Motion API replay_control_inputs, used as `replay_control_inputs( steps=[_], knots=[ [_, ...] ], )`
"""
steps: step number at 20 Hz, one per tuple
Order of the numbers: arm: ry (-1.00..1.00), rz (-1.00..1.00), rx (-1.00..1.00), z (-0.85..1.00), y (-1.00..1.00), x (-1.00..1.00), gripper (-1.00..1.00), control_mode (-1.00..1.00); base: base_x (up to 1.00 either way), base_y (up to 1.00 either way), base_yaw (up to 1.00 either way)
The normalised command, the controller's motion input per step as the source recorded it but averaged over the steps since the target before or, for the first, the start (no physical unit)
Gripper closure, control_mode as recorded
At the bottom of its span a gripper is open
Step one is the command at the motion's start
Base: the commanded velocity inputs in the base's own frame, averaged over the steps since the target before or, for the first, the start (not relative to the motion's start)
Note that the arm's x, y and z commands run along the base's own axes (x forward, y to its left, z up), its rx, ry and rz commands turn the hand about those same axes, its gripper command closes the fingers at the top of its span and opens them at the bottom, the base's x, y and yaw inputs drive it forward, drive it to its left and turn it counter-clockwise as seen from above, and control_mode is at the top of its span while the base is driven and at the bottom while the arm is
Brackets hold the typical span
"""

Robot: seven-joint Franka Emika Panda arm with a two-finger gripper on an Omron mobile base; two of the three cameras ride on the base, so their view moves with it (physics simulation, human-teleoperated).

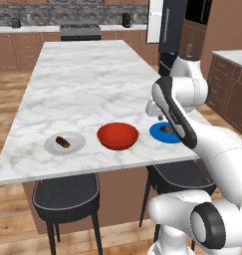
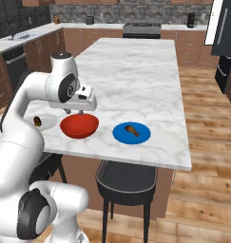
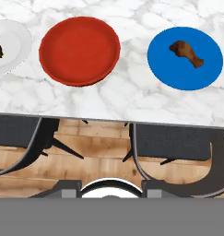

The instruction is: Pick the chicken drumstick and sweet potato from their plates and place them in the bowl. Then put the bowl in the fridge.

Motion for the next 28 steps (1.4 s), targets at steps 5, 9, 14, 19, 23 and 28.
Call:
replay_control_inputs(
  steps=[5,9,14,19,23,28],
  knots=[
    [0.00,0.03,-0.01,-0.10,-0.04,0.07,-1.00,-1.00,0.00,0.00,0.00],
    [-0.01,0.26,0.00,-0.14,-0.28,0.26,-1.00,-1.00,0.00,0.00,0.00],
    [0.00,0.30,-0.01,-0.12,-0.32,0.30,-1.00,-1.00,0.00,0.00,0.00],
    [0.01,0.23,-0.11,-0.17,-0.31,0.35,-1.00,-1.00,0.00,0.00,0.00],
    [0.06,0.10,-0.21,-0.23,-0.26,0.43,-1.00,-1.00,0.00,0.00,0.00],
    [0.08,0.02,-0.14,-0.33,-0.28,0.48,-1.00,-1.00,0.00,0.00,0.00]
  ],
)
